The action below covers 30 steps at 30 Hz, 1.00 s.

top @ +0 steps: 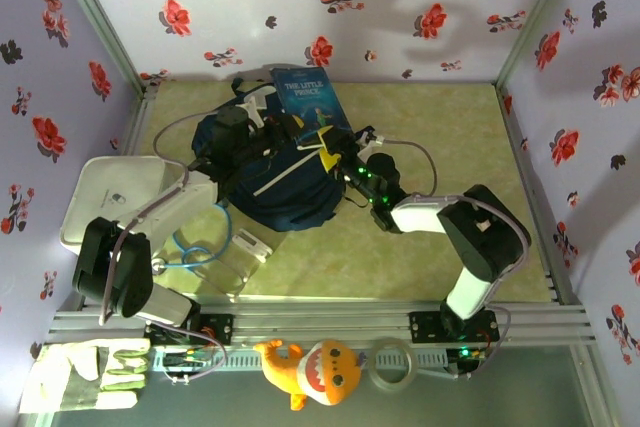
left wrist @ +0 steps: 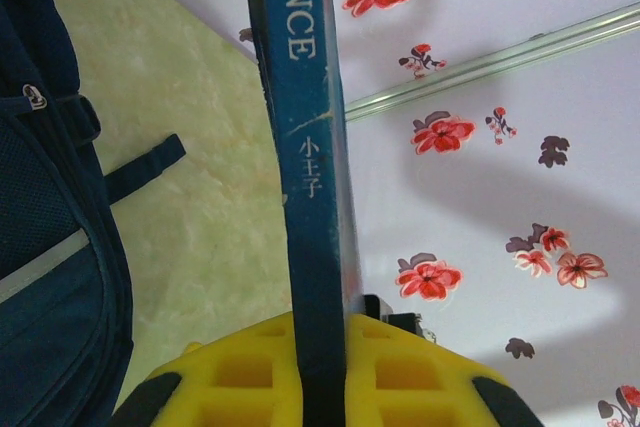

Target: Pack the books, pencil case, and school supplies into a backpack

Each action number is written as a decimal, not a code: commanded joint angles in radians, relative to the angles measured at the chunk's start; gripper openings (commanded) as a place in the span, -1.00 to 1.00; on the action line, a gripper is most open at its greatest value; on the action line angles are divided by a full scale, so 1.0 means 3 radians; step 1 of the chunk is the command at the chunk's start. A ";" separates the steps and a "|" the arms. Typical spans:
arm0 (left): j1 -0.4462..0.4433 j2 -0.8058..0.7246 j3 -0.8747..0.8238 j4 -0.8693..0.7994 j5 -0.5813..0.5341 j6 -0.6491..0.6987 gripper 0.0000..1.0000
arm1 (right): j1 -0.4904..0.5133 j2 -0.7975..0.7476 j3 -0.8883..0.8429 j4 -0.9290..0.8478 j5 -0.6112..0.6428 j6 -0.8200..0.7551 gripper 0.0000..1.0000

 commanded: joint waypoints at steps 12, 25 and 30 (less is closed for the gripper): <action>-0.0030 -0.0085 -0.0076 0.0346 0.0053 -0.0048 -1.00 | 0.0012 -0.0027 0.0077 0.0394 0.0137 -0.0049 -0.06; 0.0058 -0.0009 0.0075 -0.0474 -0.0197 0.0401 0.08 | 0.0011 -0.0511 0.0005 -0.0398 0.0221 -0.0626 -0.74; 0.0210 -0.0029 0.0164 -0.1270 -0.0496 0.1163 0.69 | -0.0003 -0.0767 -0.0152 -0.0705 0.0307 -0.0921 -0.76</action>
